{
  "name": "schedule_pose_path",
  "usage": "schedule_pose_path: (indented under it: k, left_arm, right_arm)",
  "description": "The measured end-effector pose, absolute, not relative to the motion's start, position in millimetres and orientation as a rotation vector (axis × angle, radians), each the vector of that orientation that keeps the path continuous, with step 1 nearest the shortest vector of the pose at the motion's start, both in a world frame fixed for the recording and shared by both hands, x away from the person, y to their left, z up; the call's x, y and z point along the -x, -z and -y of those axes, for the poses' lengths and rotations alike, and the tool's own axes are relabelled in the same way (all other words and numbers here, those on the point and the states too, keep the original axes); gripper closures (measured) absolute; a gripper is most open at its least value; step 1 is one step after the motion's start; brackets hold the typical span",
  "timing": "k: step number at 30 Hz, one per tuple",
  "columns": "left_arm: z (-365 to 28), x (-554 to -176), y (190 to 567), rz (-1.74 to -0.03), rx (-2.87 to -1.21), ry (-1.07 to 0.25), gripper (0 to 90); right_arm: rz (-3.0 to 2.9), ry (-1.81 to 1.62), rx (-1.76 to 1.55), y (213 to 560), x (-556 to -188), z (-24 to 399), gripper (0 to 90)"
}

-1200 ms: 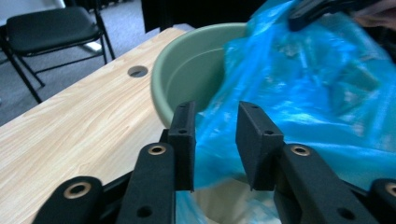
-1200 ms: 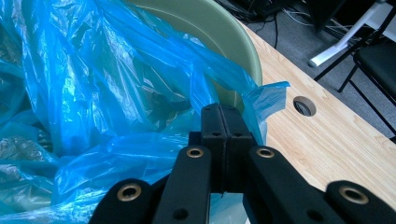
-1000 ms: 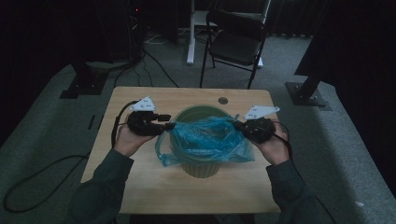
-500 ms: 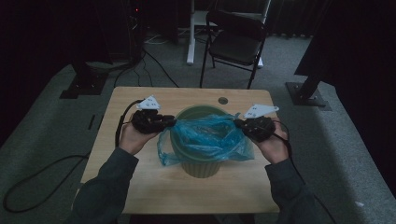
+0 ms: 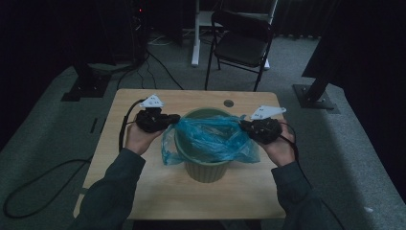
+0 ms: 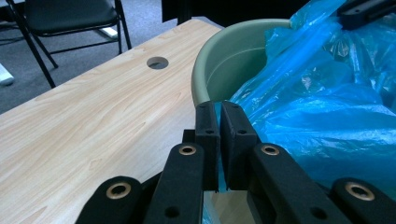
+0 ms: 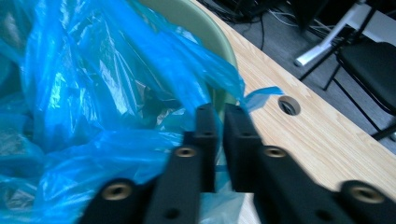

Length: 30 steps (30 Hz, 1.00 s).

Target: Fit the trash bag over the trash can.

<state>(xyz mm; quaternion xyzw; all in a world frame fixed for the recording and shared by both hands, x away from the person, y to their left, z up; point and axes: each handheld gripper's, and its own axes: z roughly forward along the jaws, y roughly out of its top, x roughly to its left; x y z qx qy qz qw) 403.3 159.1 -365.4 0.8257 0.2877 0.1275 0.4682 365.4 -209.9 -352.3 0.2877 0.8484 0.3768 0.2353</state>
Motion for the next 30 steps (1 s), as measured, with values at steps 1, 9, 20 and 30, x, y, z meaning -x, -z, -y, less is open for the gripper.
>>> schedule_pose_path:
  k: [1,9,20,30]
  left_arm:
    - [-159,-403,365,-0.706,-2.025,-0.313,85.7]
    - [-157,-401,364,-0.692,-2.028,-0.316,84.9]
    - [-157,-401,364,-0.694,-2.028,-0.329,84.8]
    - [-153,-404,363,-0.686,-2.029,-0.341,84.8]
  right_arm:
    - [-2.328,-1.034,-0.789,352,-365,210,79.3]
    - [-2.331,-1.196,-0.687,339,-356,210,73.1]
    - [-2.292,-1.257,-0.653,328,-359,209,68.6]
    - [-2.318,-1.191,-0.628,323,-386,189,56.9]
